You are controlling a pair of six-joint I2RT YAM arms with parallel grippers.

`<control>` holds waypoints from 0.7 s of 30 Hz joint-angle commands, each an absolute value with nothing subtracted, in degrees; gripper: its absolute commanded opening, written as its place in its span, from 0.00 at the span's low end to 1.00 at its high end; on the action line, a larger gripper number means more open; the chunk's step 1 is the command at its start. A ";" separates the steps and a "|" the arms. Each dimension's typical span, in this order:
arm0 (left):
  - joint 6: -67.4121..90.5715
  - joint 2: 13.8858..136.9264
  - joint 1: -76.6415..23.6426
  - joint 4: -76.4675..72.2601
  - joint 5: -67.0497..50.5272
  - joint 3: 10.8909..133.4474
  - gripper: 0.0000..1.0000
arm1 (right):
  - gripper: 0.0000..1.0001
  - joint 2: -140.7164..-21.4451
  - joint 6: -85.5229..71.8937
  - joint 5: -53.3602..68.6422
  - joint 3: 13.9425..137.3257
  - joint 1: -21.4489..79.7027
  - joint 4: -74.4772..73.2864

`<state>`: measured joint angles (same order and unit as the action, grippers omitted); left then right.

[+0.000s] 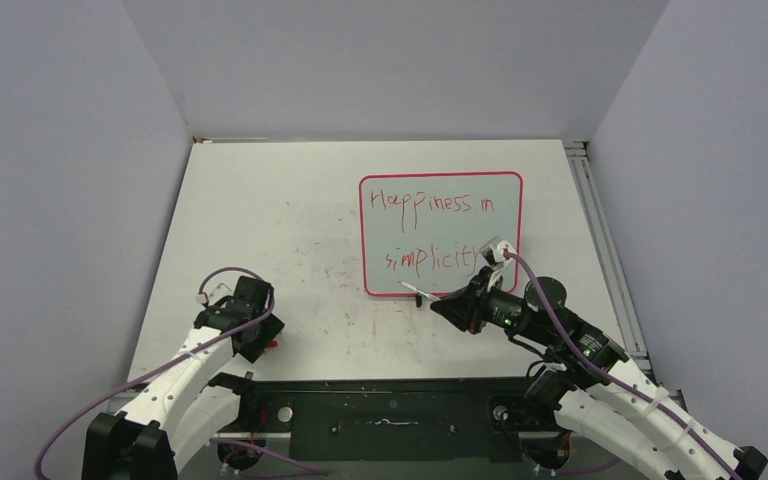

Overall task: Write a sentence on the whiteboard
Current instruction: Close the whiteboard marker at the center of the board.

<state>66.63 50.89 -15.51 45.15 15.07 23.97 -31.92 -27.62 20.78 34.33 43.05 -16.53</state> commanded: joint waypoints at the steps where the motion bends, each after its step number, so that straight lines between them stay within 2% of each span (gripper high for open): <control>1: 60.39 53.51 -15.07 38.14 16.76 25.05 0.49 | 0.05 -32.17 -27.05 19.61 36.65 42.68 -13.92; 9: 47.03 62.64 -15.91 32.78 14.02 31.61 0.35 | 0.05 -32.33 -27.22 19.42 36.74 42.63 -13.79; 16: 45.64 64.43 -21.34 40.39 18.27 35.08 0.33 | 0.05 -32.32 -27.51 19.50 36.55 42.64 -13.39; 21: 49.30 65.52 -27.84 46.77 23.41 37.92 0.38 | 0.05 -32.21 -27.12 19.43 37.17 42.63 -14.07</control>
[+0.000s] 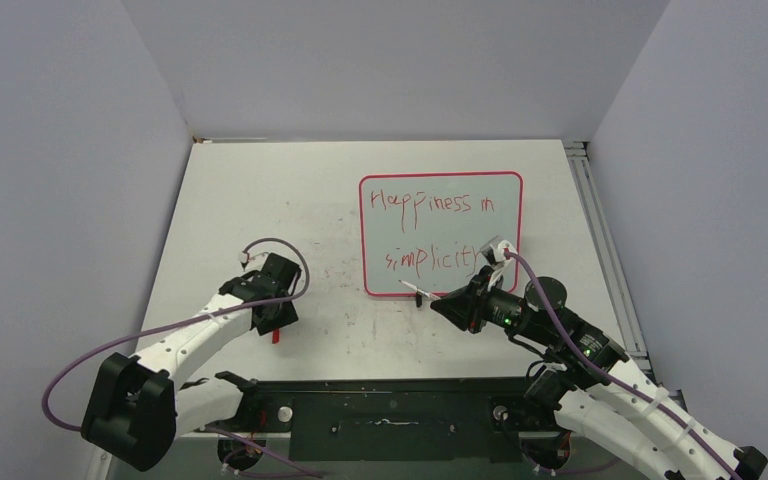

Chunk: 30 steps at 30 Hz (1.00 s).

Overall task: Write a sentence on the whiteboard
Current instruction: Close the whiteboard marker at the center of the board.

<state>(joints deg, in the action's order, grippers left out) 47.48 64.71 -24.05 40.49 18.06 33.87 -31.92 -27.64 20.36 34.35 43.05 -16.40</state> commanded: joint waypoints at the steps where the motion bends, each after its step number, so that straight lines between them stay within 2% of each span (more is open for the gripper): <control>1: 49.71 65.82 -28.09 47.54 24.00 38.24 0.40 | 0.05 -32.12 -27.08 19.36 37.25 42.63 -14.17; 6: 49.97 66.76 -26.48 48.03 25.76 38.45 0.43 | 0.05 -30.87 -27.07 18.80 37.18 42.65 -14.70; 15: 49.26 72.61 -25.76 47.54 22.28 38.59 0.41 | 0.05 -29.41 -26.37 17.01 37.70 42.63 -16.02; 21: 47.80 76.38 -25.31 46.86 19.60 38.92 0.30 | 0.05 -28.88 -26.37 16.31 37.79 42.64 -15.91; 27: 46.10 79.56 -25.36 45.79 16.48 39.12 0.15 | 0.05 -29.29 -26.28 16.17 38.10 42.64 -15.83; 30: 45.35 80.16 -25.85 45.18 15.46 39.29 0.05 | 0.05 -29.47 -26.36 16.09 38.23 42.67 -15.92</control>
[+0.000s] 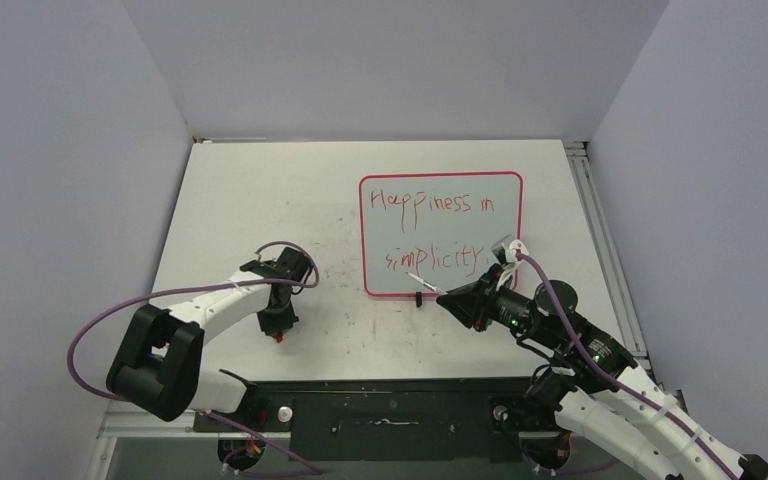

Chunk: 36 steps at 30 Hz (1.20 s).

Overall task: Write a sentence on the whiteboard
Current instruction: Close the whiteboard marker at the center of the board.

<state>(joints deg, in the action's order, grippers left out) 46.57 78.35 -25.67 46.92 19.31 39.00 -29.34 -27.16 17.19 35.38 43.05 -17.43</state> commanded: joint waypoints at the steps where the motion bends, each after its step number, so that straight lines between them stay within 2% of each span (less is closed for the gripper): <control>1: 44.82 80.28 -26.26 44.79 15.09 39.33 0.00 | 0.05 -29.58 -26.36 16.08 38.19 42.66 -15.85; 10: 37.45 74.16 -35.00 41.78 16.22 44.39 0.00 | 0.05 -34.46 -27.25 17.44 37.71 42.55 -17.21; 15: 29.21 68.10 -38.79 33.05 13.70 44.03 0.00 | 0.05 -39.57 -27.54 19.65 37.89 41.31 -17.93; 20: 20.94 62.69 -43.03 23.80 9.30 42.45 0.00 | 0.05 -43.92 -26.82 27.66 38.00 37.09 -18.20; 24: 13.78 59.40 -47.47 17.90 3.36 41.66 0.00 | 0.05 -46.35 -24.46 39.13 38.67 32.70 -20.16; 30: 4.51 57.37 -58.36 13.61 3.91 41.26 0.00 | 0.05 -47.65 -23.07 54.47 41.00 26.34 -23.53; 36: 0.36 57.26 -67.20 10.89 6.86 38.62 0.00 | 0.05 -51.55 -17.82 58.04 46.16 26.18 -34.37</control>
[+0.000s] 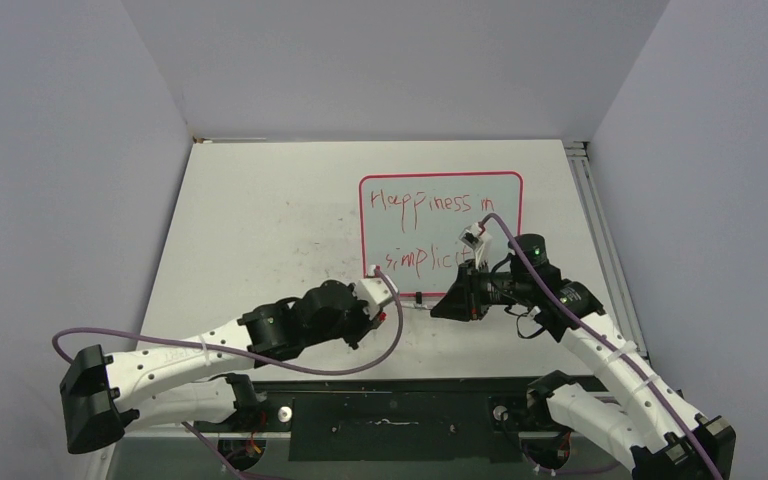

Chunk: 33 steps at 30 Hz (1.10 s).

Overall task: Write a sentence on the whiteboard
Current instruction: Close the whiteboard marker at the center of the board.

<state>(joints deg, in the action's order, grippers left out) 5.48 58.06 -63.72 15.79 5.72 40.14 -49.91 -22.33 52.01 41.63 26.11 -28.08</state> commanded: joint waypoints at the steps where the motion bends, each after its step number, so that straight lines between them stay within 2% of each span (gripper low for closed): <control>1: 0.29 57.30 -67.88 10.96 6.82 38.59 0.00 | 0.05 -51.75 -17.94 58.42 46.49 26.46 -34.99; 11: -3.83 57.26 -73.21 12.02 8.06 38.23 0.00 | 0.05 -54.91 -15.26 55.40 49.25 31.52 -43.48; 33: -4.80 58.07 -79.01 12.08 11.72 37.97 0.00 | 0.05 -56.73 -14.19 52.65 49.66 33.94 -44.65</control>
<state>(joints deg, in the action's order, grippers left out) -3.95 58.08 -78.67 14.72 10.70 37.58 -56.31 -15.35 52.84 47.03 32.95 -45.08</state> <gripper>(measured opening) 0.064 0.152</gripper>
